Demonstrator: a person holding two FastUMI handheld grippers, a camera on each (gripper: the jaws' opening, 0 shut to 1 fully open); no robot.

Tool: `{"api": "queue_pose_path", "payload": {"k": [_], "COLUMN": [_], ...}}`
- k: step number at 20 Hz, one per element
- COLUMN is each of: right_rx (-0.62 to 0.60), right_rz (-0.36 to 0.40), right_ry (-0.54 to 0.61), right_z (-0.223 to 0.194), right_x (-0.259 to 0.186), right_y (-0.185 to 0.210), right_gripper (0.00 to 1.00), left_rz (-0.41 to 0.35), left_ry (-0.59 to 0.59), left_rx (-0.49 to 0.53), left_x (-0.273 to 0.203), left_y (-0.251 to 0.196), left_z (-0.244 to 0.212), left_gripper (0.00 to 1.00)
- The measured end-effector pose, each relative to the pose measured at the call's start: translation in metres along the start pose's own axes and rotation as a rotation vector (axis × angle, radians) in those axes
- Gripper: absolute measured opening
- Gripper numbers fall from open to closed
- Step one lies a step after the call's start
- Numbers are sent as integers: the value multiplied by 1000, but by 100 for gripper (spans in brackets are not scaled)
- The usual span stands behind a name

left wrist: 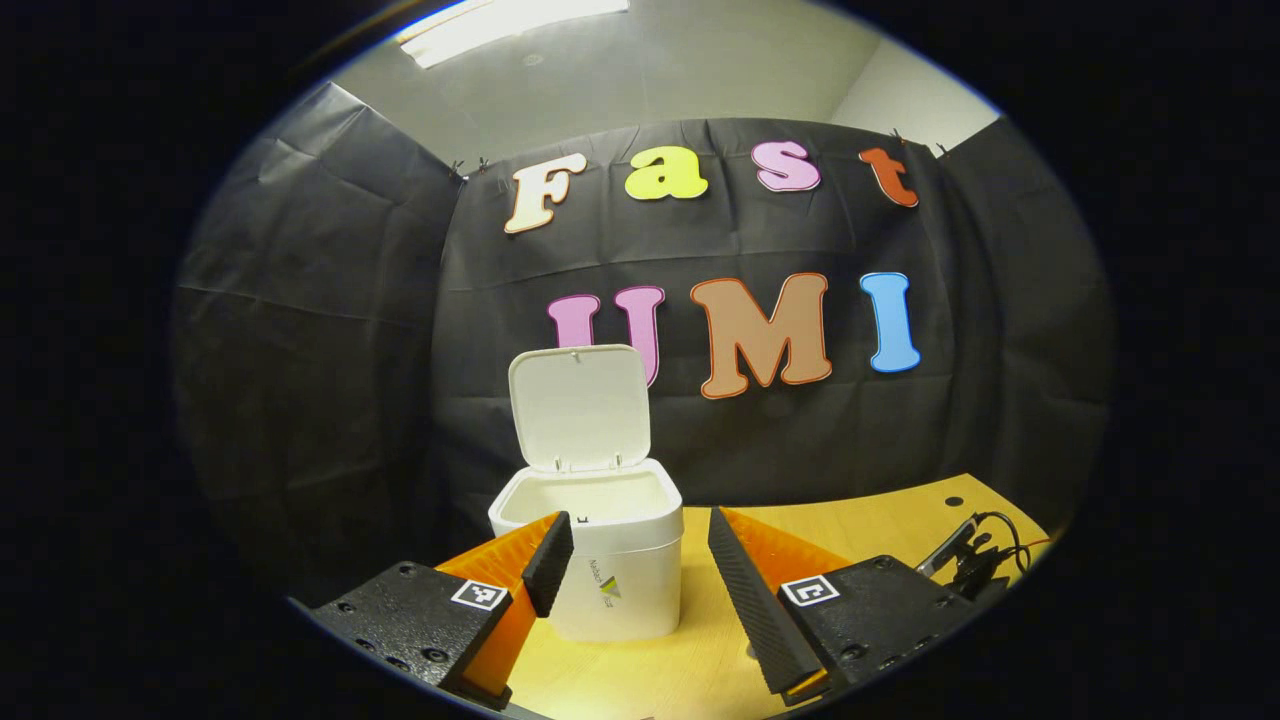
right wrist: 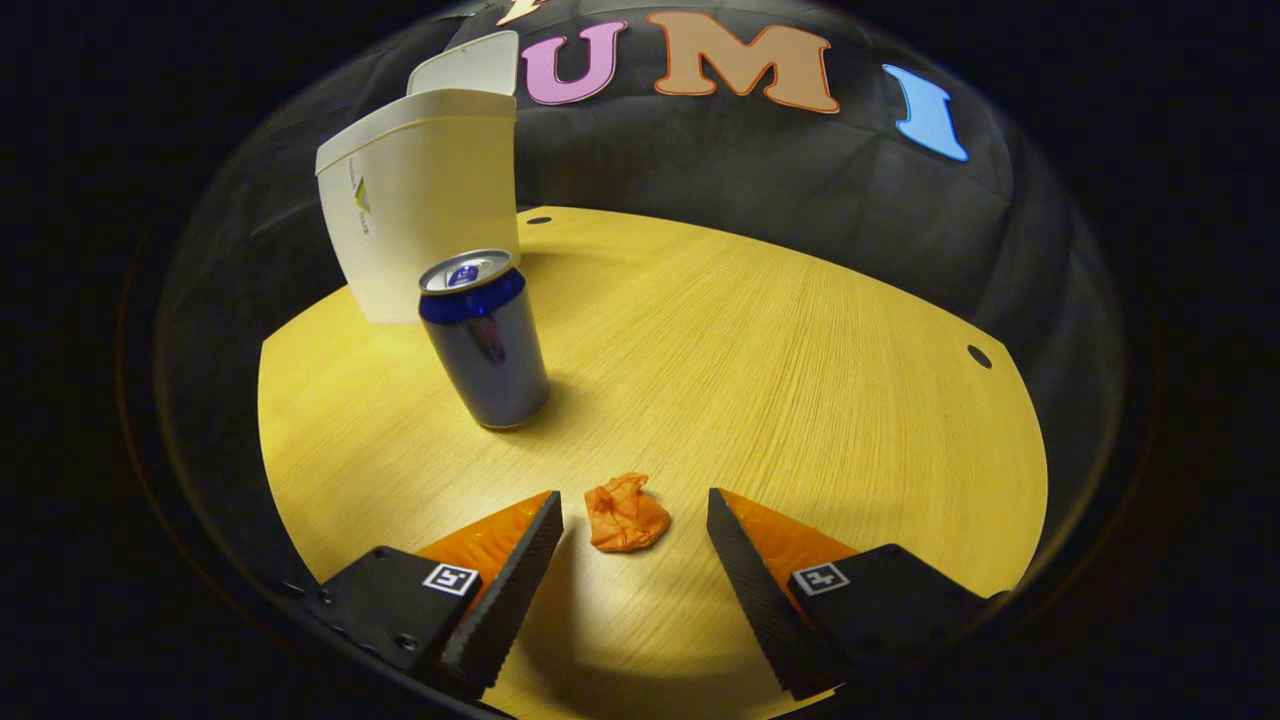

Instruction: Press the lid of the desktop garbage bin to open it, pick up the crumpled paper on the desktop and throw it into the bin, then pick up the pop can on the desktop and drop it into the bin, and finally close the garbage bin lid.

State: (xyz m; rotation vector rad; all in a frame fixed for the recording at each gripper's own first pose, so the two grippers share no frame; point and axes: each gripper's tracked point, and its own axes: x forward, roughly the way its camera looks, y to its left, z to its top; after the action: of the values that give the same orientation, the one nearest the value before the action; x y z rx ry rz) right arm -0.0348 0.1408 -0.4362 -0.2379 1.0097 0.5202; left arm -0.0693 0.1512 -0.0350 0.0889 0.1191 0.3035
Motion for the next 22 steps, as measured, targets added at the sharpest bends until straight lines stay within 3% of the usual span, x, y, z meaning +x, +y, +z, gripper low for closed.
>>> {"api": "queue_pose_path", "payload": {"k": [2, 4, 7, 9, 10, 12, 14, 15, 16, 22], "right_rx": [14, 31, -3, -10, -8, -15, -23, -26, -25, -14], "right_rz": [15, 22, 48, 54, 57, 63, 83, 103, 136, 224], "right_ry": [47, 35, 26, 19, 13, 10, -2, -46, -103, -468], "right_z": [-10, -8, -3, 0, 2, 1, 1, 9, 24, 152], "right_x": [3, 6, 10, 10, 12, 13, 9, -4, -16, -106], "right_y": [0, -2, 1, 3, 4, 4, 9, 12, 18, 48], "right_gripper": [93, 94, 81, 66, 51, 35, 33, 36, 33, 33], "left_rz": [-5, -10, -18, -23, -27, -34, -41, -43, -47, -95], "left_ry": [1, 2, 12, 15, 14, 9, 7, 8, 10, 11], "left_rx": [2, 4, 5, 8, 8, 11, 15, 15, 15, 1], "left_x": [2, 3, 5, 5, 5, 5, 5, 7, 8, 20], "left_y": [-1, -2, -3, -4, -5, -7, -7, -7, -7, -22], "left_z": [0, -1, -4, -4, -4, -2, -2, -3, -3, -5], "left_gripper": [87, 87, 87, 87, 87, 87, 83, 87, 87, 84]}}
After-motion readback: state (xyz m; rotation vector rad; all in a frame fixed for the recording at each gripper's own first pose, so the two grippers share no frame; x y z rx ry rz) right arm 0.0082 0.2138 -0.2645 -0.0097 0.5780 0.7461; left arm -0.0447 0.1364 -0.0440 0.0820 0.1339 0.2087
